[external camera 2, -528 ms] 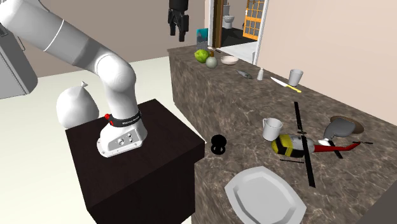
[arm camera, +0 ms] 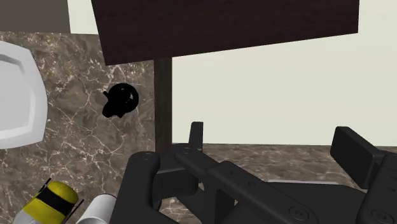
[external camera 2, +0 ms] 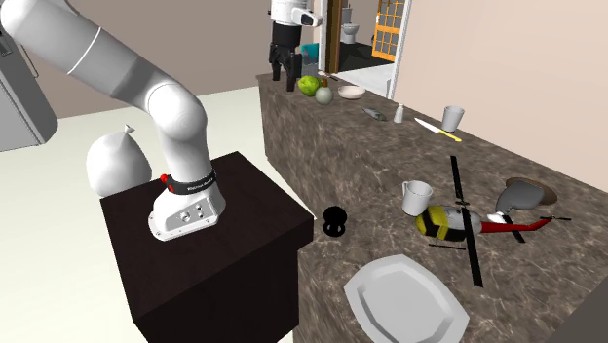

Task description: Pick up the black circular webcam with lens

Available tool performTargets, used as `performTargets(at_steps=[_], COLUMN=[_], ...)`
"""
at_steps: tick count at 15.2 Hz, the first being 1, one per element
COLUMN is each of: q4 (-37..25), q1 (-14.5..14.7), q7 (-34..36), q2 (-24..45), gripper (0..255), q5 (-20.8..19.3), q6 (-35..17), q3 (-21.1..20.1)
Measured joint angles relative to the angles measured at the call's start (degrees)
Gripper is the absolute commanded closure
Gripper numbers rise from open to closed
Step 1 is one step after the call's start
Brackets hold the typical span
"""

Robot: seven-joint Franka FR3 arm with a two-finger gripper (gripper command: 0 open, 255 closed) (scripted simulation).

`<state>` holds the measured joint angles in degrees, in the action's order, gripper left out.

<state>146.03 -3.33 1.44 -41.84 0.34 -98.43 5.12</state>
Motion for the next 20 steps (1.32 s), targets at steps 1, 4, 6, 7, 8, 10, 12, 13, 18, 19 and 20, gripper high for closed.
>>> performTargets(at_steps=[1, 4, 6, 7, 8, 10, 12, 13, 18, 19, 20], q4=[1.3, 4.6, 6.4, 7.4, 8.2, 8.8, 9.9, 10.3, 10.2, 10.0, 9.5], q1=[-0.4, -1.5, -2.4, -2.6, -2.9, -3.9, -4.4, -4.9, -6.3, -6.3, -6.5], q7=[-0.7, -2.9, -4.4, -4.8, -5.3, -7.0, -8.1, -8.9, -12.8, -13.6, -14.5], q2=[0.3, 2.8, 4.8, 5.9, 6.8, 10.5, 13.8, 15.4, 26.1, 28.9, 31.0], gripper=[0, 0, 0, 0, 0, 0, 0, 0, 0, 0, 0], q5=[-0.6, -2.5, -3.9, -4.3, -4.8, -6.2, -7.1, -7.7, -9.2, -9.1, -9.0], q6=[-1.5, -7.1, -10.8, -12.9, -14.5, -18.7, -23.1, -25.1, -35.8, -38.3, -39.9], q3=[0.6, 2.4, 3.8, 4.2, 4.7, 6.4, 7.6, 8.4, 12.0, 12.6, 13.3])
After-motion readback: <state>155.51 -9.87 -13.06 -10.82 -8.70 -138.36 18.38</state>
